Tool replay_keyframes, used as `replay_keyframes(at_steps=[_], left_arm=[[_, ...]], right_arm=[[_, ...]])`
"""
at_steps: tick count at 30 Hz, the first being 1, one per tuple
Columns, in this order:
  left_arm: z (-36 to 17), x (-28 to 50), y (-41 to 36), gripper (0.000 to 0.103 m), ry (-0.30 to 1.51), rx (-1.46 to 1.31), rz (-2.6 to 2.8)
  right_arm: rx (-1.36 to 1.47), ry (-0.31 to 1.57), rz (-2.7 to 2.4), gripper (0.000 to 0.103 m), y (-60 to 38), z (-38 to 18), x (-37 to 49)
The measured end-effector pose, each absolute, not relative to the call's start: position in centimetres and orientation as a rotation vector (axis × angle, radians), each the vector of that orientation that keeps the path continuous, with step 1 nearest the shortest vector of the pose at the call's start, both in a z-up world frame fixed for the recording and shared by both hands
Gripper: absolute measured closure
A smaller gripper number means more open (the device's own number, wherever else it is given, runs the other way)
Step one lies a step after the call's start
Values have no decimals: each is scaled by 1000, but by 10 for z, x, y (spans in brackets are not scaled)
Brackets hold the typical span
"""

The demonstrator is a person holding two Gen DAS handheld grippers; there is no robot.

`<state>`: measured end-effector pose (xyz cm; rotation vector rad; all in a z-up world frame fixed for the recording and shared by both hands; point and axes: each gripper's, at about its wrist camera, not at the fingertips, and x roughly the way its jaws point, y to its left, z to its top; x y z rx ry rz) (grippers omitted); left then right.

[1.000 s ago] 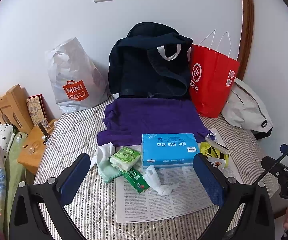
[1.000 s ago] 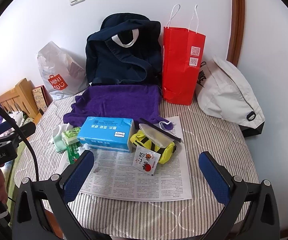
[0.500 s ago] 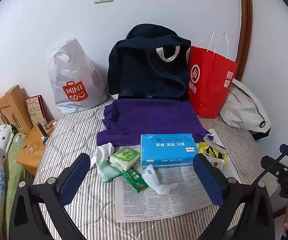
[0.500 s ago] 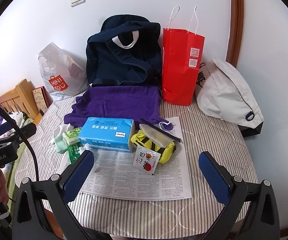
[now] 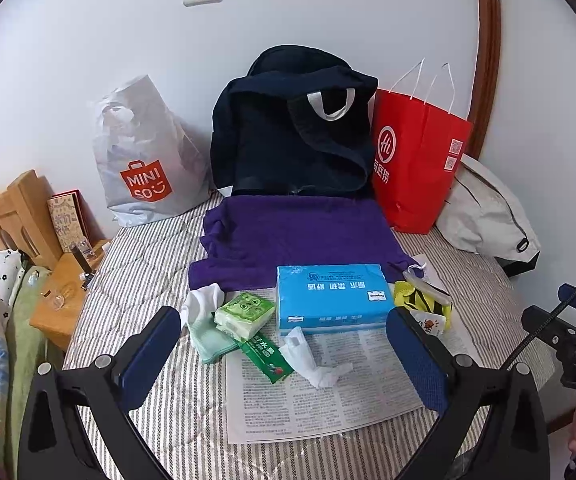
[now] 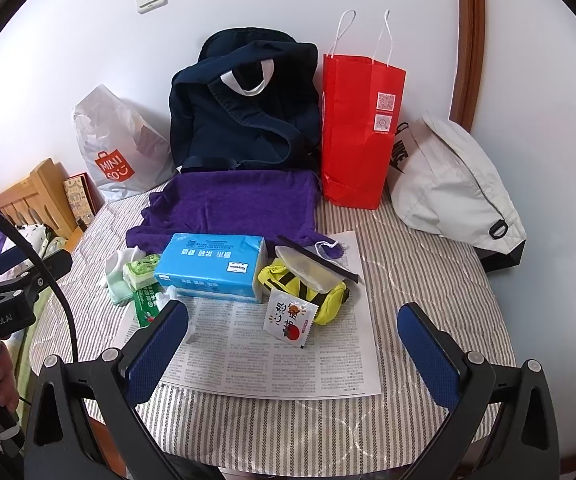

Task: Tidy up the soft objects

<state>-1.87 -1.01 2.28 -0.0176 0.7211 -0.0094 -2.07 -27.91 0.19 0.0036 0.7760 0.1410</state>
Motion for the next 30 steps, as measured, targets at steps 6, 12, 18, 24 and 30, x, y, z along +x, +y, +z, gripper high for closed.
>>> replay_keyframes(at_steps=[6,12,18,24,30], left_arm=[[20,-16,-8,0,724,-21,-6],[6,-7,7,0,746,-26,18],[-20,7,34,0,791,-39,71],[-59,24,50,0,852,-45,81],[-86,42,59,0,896,-55,82]], right_arm=[[-3,766,149,0,-279,0,-20],[3,786,148,0,-282,-11,-12],[-1,812,149,0,-284,-25,-4],[-1,860,157,0,-283,-45,11],[-20,916,160,0,-278,-66,25]])
